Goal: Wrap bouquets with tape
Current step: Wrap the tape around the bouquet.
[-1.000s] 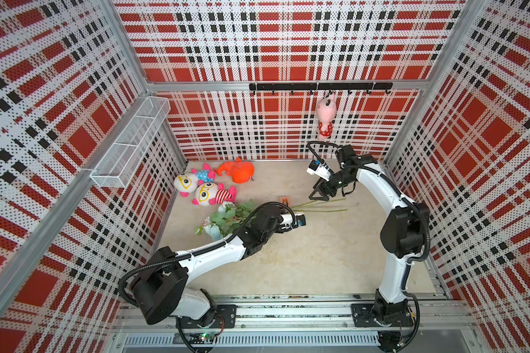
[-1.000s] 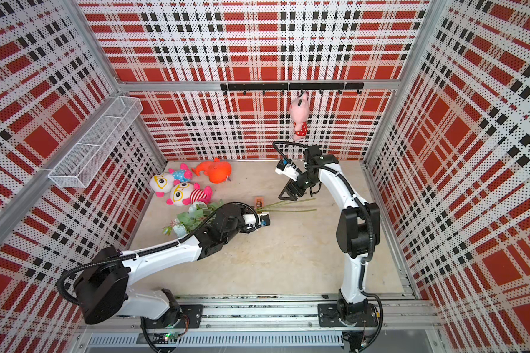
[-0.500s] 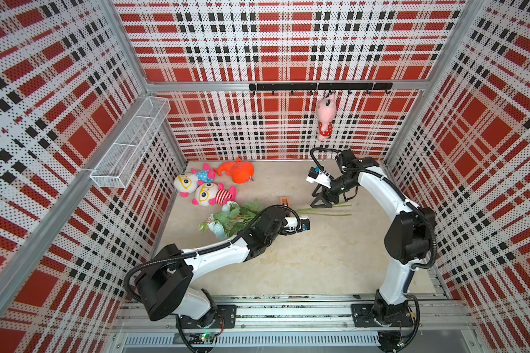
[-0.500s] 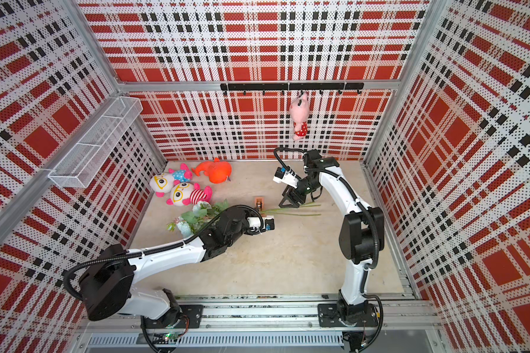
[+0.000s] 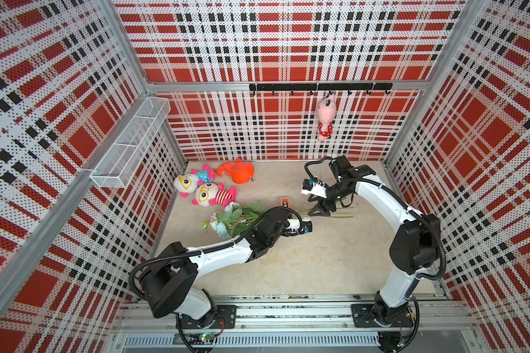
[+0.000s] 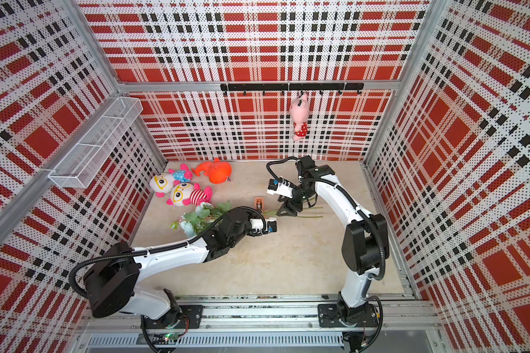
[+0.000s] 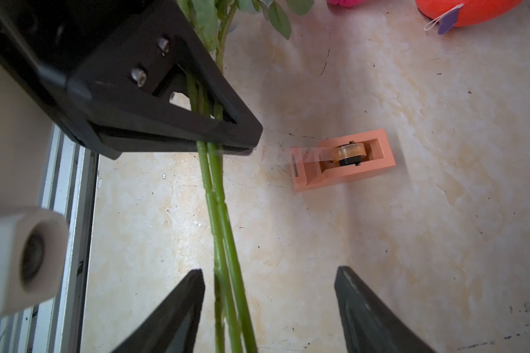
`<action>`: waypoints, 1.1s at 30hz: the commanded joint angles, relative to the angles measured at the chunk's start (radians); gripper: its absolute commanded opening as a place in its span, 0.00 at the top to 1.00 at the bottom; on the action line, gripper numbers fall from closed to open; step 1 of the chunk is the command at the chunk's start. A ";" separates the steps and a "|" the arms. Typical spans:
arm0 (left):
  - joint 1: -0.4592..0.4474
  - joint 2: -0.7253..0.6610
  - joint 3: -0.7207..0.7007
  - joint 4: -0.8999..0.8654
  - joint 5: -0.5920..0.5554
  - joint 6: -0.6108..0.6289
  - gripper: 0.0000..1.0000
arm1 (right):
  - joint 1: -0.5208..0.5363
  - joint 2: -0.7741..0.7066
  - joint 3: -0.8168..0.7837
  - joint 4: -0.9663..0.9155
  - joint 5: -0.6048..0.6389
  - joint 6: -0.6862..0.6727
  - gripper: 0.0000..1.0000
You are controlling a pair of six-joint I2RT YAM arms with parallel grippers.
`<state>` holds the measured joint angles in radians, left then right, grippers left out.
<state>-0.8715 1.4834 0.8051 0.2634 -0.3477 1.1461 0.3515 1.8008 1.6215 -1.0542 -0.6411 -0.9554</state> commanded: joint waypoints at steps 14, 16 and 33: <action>-0.020 0.037 0.042 0.083 -0.005 0.032 1.00 | 0.040 0.054 -0.035 0.050 0.070 -0.067 0.38; -0.020 0.038 0.038 0.094 -0.008 0.032 1.00 | 0.042 0.059 -0.024 0.042 0.073 -0.078 0.40; -0.020 0.051 0.044 0.094 0.024 0.004 0.92 | 0.052 0.076 -0.009 0.110 0.120 -0.075 0.76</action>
<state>-0.8772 1.5364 0.8165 0.3138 -0.3779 1.1629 0.4053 1.8664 1.6077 -1.0256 -0.5358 -1.0210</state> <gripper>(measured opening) 0.086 0.259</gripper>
